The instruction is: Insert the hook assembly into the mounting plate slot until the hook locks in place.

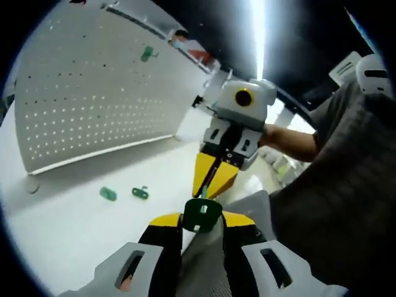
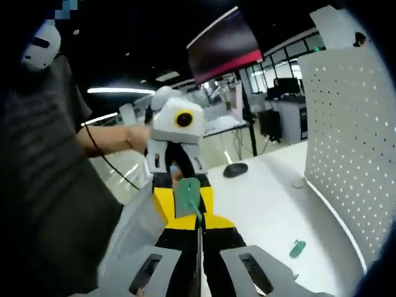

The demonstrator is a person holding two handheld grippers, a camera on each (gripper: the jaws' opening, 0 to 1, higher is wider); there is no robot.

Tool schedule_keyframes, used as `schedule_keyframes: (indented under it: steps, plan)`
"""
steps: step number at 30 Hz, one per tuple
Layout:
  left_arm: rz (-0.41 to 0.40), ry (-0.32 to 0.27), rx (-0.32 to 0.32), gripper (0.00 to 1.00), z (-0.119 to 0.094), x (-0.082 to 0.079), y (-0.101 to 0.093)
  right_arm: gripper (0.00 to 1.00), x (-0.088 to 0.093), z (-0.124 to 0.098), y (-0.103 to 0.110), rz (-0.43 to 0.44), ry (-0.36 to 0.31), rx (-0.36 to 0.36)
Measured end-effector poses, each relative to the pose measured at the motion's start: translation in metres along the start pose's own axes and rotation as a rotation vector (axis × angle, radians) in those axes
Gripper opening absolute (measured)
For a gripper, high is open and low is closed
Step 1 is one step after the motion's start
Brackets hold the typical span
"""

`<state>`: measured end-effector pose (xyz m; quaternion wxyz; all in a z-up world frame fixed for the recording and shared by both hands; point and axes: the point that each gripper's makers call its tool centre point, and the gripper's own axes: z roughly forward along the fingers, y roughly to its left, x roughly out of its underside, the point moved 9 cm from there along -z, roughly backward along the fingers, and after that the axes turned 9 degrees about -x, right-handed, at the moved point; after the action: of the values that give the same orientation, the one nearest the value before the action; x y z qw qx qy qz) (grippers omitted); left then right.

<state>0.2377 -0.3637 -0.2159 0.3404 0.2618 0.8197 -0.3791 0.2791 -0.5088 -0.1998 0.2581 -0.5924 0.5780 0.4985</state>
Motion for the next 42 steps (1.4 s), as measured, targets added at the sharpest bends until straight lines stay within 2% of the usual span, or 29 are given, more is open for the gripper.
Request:
schedule_keyframes:
  steps: [4, 7, 13, 16, 21, 26, 27, 30, 37, 42]
  plan:
    - [-0.004, 0.026, -0.007, 0.31, 0.004, 0.003, 0.0, 0.0, 0.0, 0.001, 0.0, -0.018, 0.012, 0.006]
    - [-0.054, 0.043, -0.01, 0.35, 0.005, 0.005, 0.0, 0.0, 0.001, -0.001, -0.002, -0.099, 0.083, 0.045]
    - [-0.084, 0.077, -0.092, 0.37, -0.001, 0.01, 0.01, 0.0, 0.001, -0.002, -0.004, -0.213, 0.164, 0.126]
    - [-0.124, 0.074, -0.126, 0.39, -0.003, 0.009, 0.015, 0.0, 0.004, 0.001, -0.003, -0.224, 0.186, 0.154]
    - [-0.188, 0.073, -0.177, 0.4, -0.006, 0.005, 0.019, 0.0, 0.016, 0.005, -0.007, -0.354, 0.352, 0.241]
    - [-0.249, 0.095, -0.212, 0.38, -0.004, 0.006, 0.025, 0.0, 0.023, 0.009, -0.006, -0.474, 0.442, 0.28]
    - [-0.251, 0.098, -0.212, 0.36, -0.002, 0.007, 0.027, 0.0, 0.023, 0.01, -0.005, -0.518, 0.463, 0.275]
    - [-0.323, 0.116, -0.204, 0.36, 0.003, 0.011, 0.028, 0.0, 0.025, 0.012, -0.003, -0.593, 0.502, 0.273]
    - [-0.404, 0.14, -0.181, 0.32, 0.02, 0.014, 0.027, 0.0, 0.024, 0.014, -0.001, -0.696, 0.534, 0.299]
    - [-0.45, 0.142, -0.182, 0.26, 0.025, 0.015, 0.028, 0.0, 0.026, 0.016, -0.001, -0.743, 0.572, 0.285]
